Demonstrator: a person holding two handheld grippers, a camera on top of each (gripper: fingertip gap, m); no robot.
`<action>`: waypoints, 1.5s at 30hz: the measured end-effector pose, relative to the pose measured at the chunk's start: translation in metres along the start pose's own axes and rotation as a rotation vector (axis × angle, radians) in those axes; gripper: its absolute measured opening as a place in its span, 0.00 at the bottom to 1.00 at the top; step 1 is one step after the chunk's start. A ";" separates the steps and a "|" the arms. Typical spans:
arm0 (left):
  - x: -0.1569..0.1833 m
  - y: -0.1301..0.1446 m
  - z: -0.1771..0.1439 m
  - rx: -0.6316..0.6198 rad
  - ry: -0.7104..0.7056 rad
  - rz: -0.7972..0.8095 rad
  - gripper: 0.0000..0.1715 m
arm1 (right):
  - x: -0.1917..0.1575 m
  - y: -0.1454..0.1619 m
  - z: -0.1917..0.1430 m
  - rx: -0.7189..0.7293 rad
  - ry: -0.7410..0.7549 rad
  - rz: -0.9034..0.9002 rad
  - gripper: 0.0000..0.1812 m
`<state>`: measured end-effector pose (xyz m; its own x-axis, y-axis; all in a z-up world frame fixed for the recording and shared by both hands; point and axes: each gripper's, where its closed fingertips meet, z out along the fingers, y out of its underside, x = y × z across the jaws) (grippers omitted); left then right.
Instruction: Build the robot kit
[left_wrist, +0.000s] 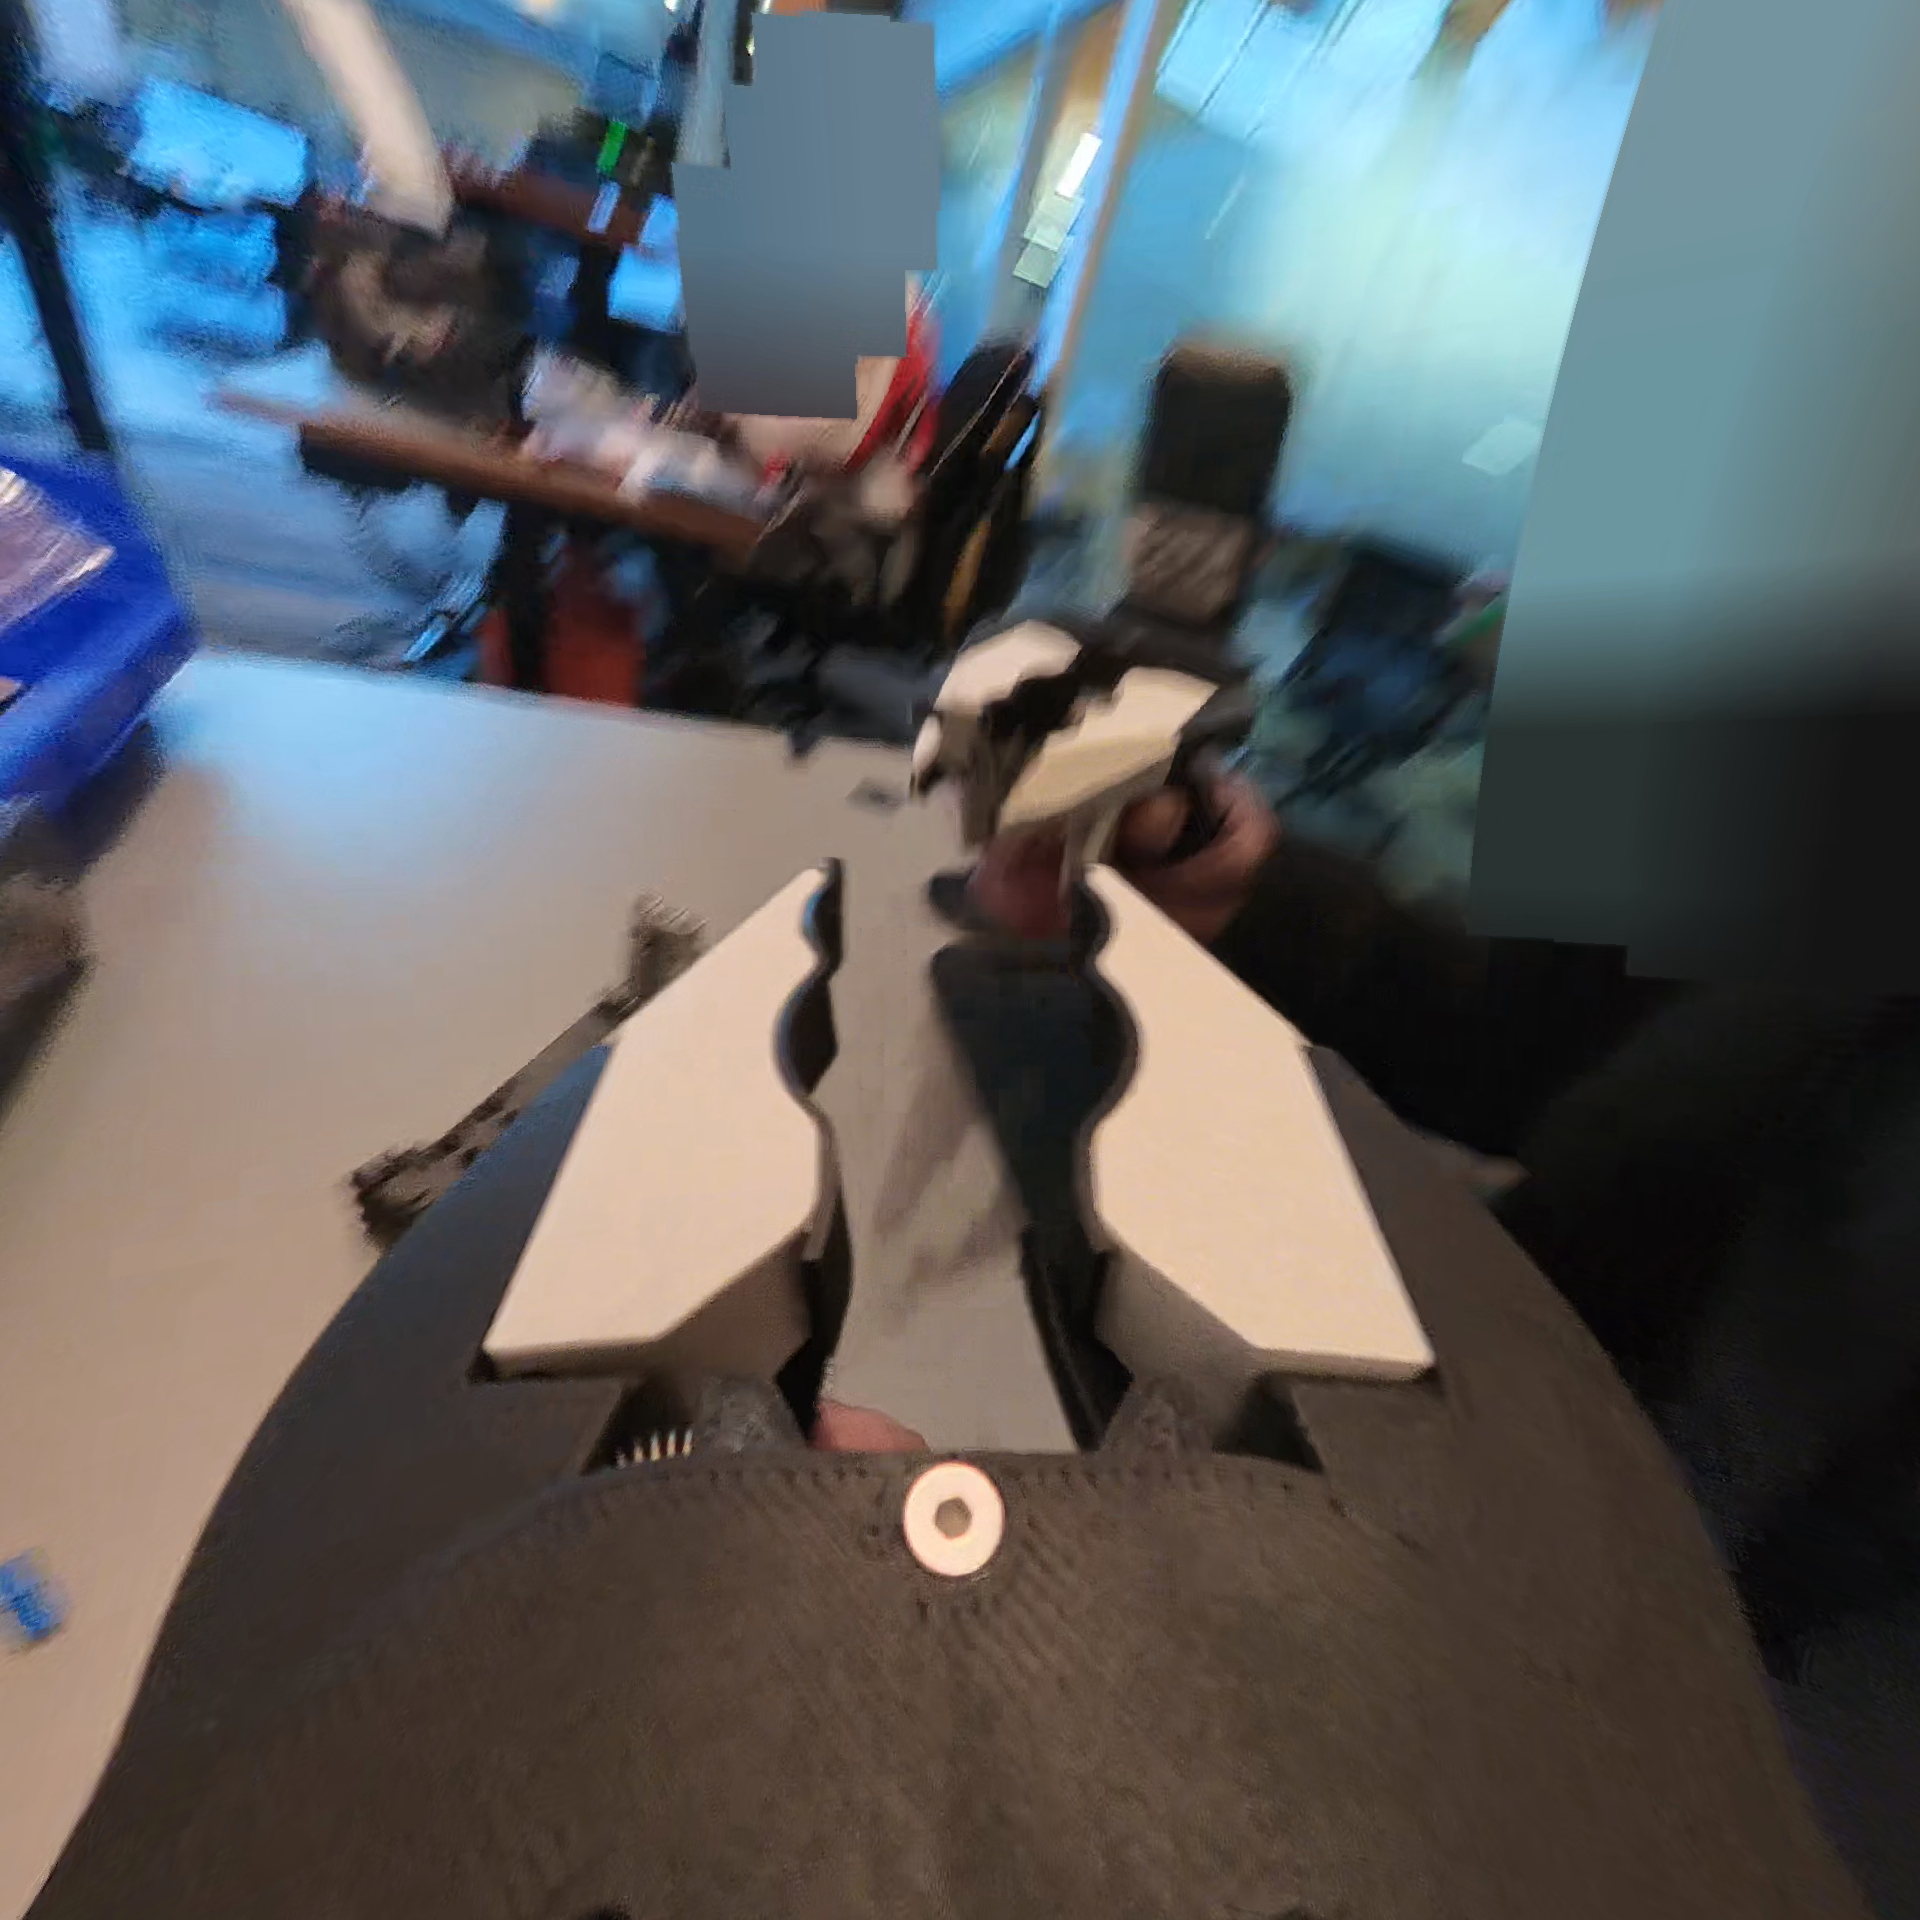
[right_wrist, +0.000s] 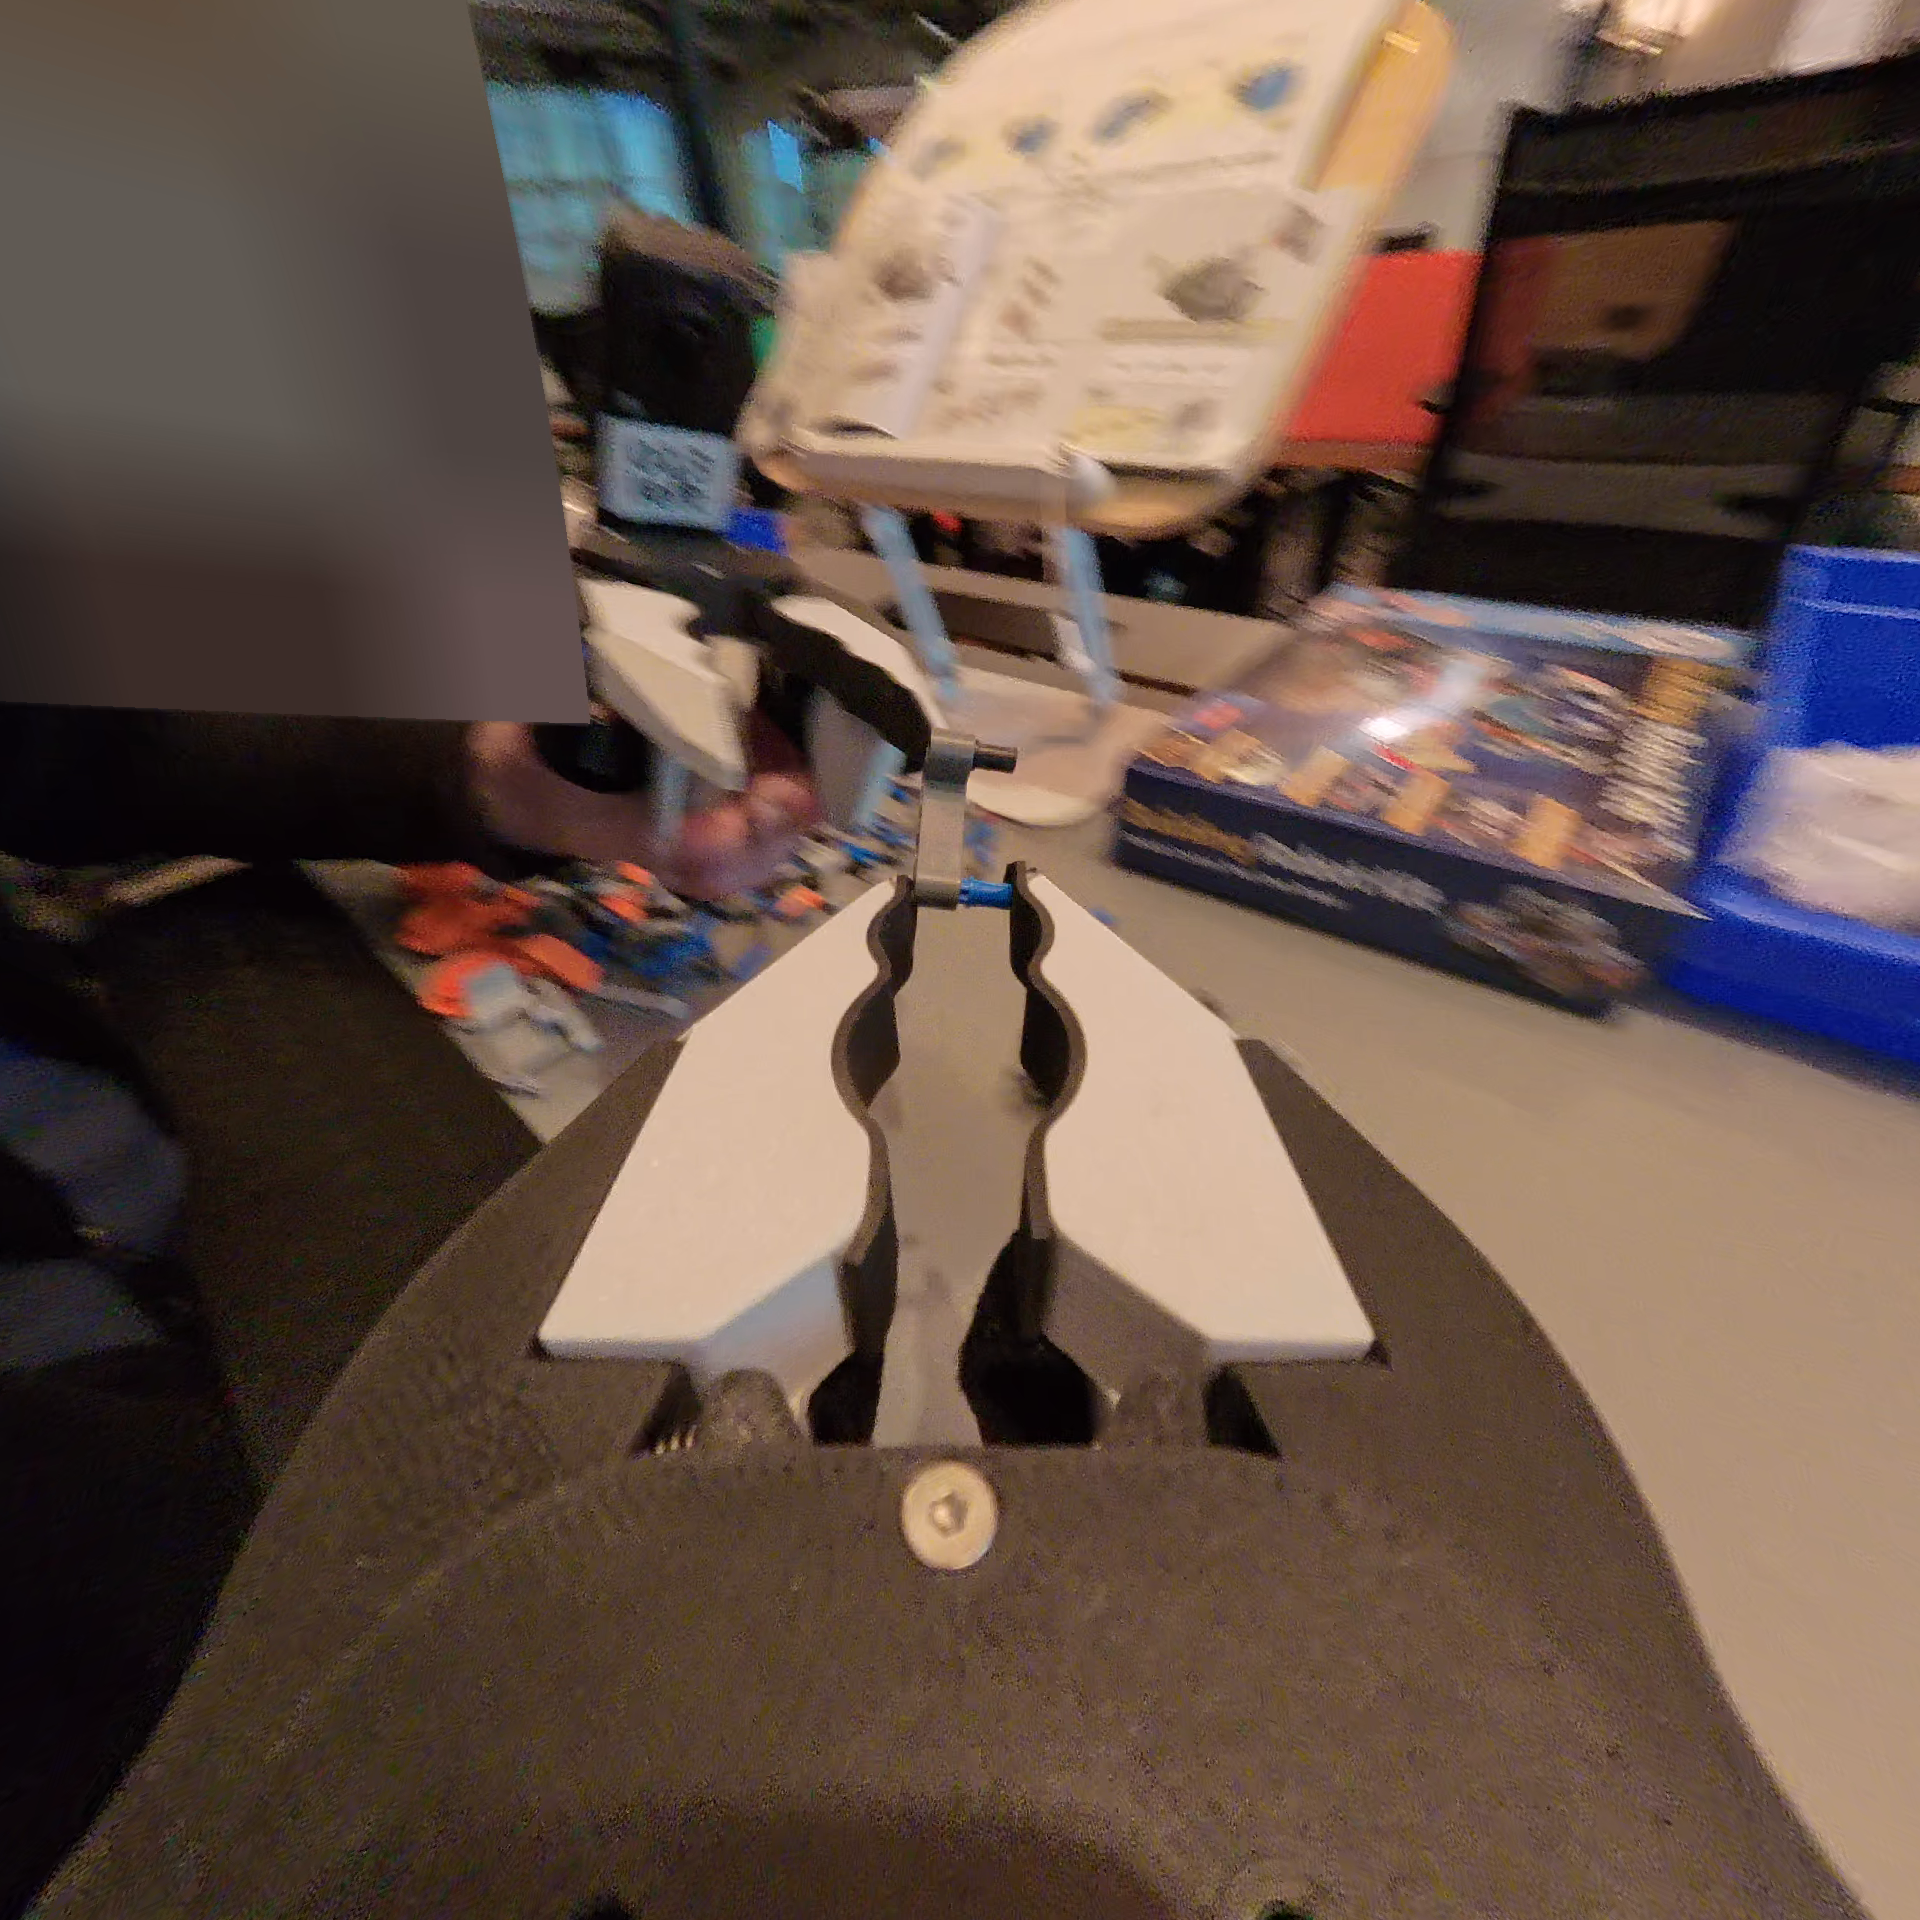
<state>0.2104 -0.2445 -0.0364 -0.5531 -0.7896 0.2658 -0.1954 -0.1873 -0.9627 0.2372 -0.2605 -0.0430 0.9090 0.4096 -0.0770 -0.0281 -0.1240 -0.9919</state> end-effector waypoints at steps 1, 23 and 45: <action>-0.006 0.005 0.009 -0.050 -0.029 0.010 0.30 | 0.017 0.008 -0.011 -0.041 0.076 -0.005 0.09; -0.082 0.102 0.067 -0.556 -0.291 0.184 0.13 | 0.088 0.104 -0.005 -0.456 0.262 0.037 0.09; -0.053 0.114 0.029 -0.614 -0.107 0.238 0.16 | 0.052 0.122 0.022 -0.638 0.121 -0.161 0.09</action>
<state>0.2412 -0.2409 -0.1619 -0.5613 -0.8275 0.0124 -0.5209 0.3416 -0.7823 0.2720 -0.2348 -0.1705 0.9224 0.3684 0.1162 0.3300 -0.5952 -0.7327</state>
